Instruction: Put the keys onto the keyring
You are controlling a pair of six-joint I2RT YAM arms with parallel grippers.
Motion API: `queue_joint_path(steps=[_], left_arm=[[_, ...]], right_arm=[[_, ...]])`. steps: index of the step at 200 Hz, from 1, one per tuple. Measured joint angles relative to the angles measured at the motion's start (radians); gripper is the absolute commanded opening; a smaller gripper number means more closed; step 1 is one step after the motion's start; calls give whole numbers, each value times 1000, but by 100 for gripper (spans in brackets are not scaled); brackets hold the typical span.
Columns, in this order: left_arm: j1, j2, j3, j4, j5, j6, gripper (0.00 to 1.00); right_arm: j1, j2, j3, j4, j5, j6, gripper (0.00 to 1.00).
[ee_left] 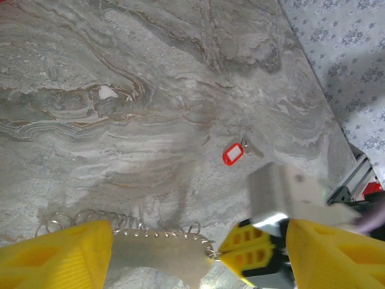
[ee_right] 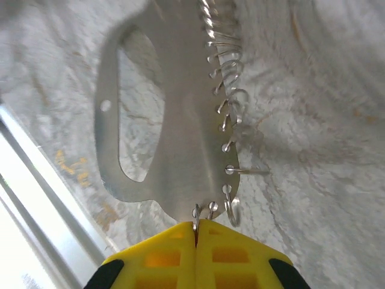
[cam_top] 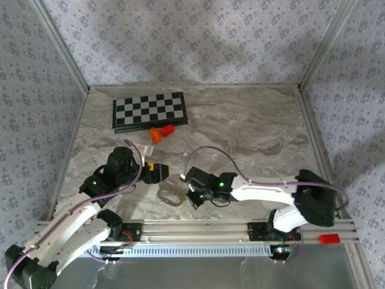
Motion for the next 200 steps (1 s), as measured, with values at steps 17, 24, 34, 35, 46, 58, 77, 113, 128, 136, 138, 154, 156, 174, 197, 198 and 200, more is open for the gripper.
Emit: queue_joint_path(steps=[17,24,34,35,46,58,77,113,128,136,138,154,156,174,197,198,200], left_arm=[[0,-2,0,14,19,11,75],[0,-2,0,24,31,15,75],[-2,-3,0,43,47,21,74],[-2,-4,0,44,48,22,74],[-12,-9,0,67,64,29,73],[-38,-16,0,97,80,42,71],[-106,-29,1,152,103,76,67],[-225,-33,16,261,163,148,58],[-243,-31,26,305,197,165,55],[-249,-24,35,326,216,173,54],[-251,-23,38,330,220,175,54],[-269,-2,66,359,246,199,53],[-272,1,70,363,248,203,53],[-310,25,110,374,261,246,52],[-351,62,168,386,276,306,47],[-353,63,170,386,276,307,47],[-356,67,175,387,277,314,47]], right_arm=[[0,-124,-33,18,-1,-62,0],[0,-176,-46,26,-5,-88,0],[-1,-257,-61,34,-17,-129,0],[-1,-268,-64,35,-19,-135,0],[-6,-350,-76,43,-37,-171,0],[-18,-443,-85,52,-65,-214,0],[-47,-566,-97,70,-111,-267,0],[-112,-674,-102,101,-219,-339,0],[-135,-693,-102,106,-267,-357,0],[-145,-704,-102,111,-292,-365,0],[-148,-707,-102,112,-300,-365,0],[-166,-736,-102,130,-346,-374,0],[-168,-739,-102,132,-352,-374,0],[-193,-770,-102,167,-404,-376,0],[-235,-779,-102,210,-465,-375,0],[-238,-780,-102,212,-465,-375,0],[-240,-780,-102,216,-471,-375,0]])
